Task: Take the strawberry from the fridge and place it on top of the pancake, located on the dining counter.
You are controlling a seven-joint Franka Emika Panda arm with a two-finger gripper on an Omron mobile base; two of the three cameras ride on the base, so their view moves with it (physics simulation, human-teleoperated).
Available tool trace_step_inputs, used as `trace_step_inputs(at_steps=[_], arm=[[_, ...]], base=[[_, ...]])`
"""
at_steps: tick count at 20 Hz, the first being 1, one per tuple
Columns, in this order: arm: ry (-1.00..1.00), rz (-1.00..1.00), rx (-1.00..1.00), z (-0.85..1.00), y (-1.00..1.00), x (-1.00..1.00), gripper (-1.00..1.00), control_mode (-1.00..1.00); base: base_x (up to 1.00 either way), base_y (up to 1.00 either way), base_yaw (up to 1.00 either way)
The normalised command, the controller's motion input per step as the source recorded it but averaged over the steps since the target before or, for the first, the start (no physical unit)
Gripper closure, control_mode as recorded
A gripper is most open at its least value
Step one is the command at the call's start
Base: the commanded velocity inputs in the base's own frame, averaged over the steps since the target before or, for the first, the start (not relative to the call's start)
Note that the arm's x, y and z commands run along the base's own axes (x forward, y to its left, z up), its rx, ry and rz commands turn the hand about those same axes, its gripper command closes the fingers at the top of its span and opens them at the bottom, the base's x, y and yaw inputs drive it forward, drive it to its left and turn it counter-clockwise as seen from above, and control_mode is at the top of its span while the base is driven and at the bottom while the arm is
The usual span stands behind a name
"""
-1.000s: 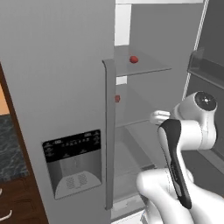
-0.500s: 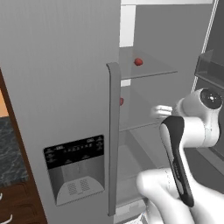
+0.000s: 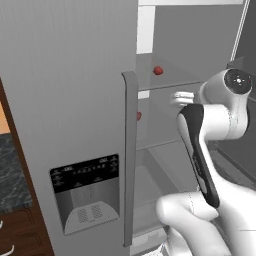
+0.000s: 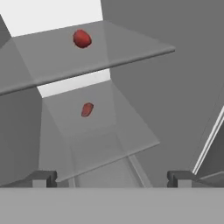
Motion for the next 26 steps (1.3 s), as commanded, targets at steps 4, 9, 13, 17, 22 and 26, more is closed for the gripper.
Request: trace_step_inputs(at_steps=[4,9,13,17,22,26], arm=[[-0.19,0.0,-0.01,0.47,0.0,0.3,-1.0,-1.0],[-0.11,0.0,0.0,0.32,0.02,0.41,-1.0,-1.0],[0.01,0.01,0.0,0.06,0.14,0.68,-1.0,-1.0],[0.01,0.11,-0.02,0.0,0.0,0.73,-1.0,-1.0],[0.0,0.12,-0.01,0.0,0.0,0.59,-1.0,-1.0],[0.01,0.0,-0.04,0.0,0.0,0.54,-1.0,-1.0]], base=[[0.0,0.0,0.0],[0.0,0.0,0.0],[0.0,0.0,0.0],[0.0,0.0,0.0],[0.0,0.0,0.0],[0.0,0.0,0.0]])
